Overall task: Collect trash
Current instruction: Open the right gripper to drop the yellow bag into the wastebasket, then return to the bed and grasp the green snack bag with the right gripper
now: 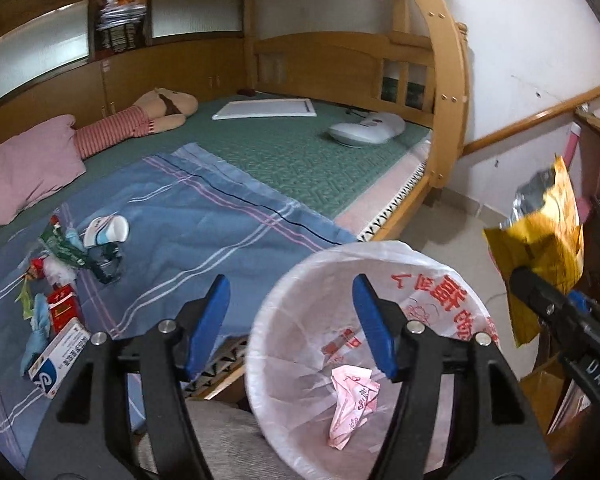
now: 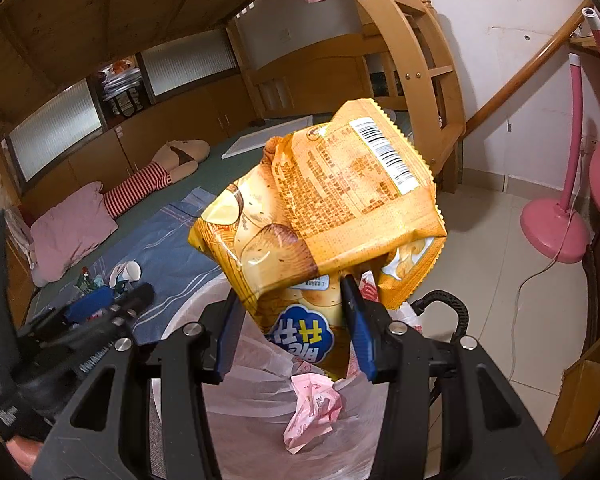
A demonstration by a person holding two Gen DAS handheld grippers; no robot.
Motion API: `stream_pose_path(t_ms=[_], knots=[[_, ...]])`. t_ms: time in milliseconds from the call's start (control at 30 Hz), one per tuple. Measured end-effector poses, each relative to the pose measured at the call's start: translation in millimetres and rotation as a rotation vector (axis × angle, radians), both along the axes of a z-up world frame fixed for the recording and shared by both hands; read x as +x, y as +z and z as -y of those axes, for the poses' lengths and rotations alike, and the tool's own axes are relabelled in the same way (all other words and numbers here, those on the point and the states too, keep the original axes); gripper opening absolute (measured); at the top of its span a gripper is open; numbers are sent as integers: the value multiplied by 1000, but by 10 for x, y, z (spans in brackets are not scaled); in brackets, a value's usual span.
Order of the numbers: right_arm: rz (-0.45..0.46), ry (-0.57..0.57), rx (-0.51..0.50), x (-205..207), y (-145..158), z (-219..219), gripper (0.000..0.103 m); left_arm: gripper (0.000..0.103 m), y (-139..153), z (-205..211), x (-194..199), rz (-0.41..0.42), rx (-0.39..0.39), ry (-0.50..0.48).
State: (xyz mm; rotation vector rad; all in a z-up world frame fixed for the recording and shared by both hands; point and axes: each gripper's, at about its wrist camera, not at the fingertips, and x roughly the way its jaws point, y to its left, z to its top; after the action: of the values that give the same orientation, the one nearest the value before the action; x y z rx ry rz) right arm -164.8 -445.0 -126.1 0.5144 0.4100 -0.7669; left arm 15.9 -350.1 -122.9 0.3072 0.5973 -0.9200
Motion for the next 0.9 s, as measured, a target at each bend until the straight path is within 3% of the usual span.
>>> stream_pose_path(t_ms=[267, 333, 400, 900], knots=[[-61, 48, 38, 192, -115, 36, 55, 65, 51, -190, 181, -15, -21, 70], [-80, 61, 52, 238, -156, 37, 65, 65, 70, -237, 210, -16, -28, 80], [-87, 58, 55, 253, -176, 26, 68, 65, 77, -254, 227, -16, -32, 86], [-90, 110, 37, 409, -125, -110, 69, 65, 65, -463, 410, -49, -55, 139]])
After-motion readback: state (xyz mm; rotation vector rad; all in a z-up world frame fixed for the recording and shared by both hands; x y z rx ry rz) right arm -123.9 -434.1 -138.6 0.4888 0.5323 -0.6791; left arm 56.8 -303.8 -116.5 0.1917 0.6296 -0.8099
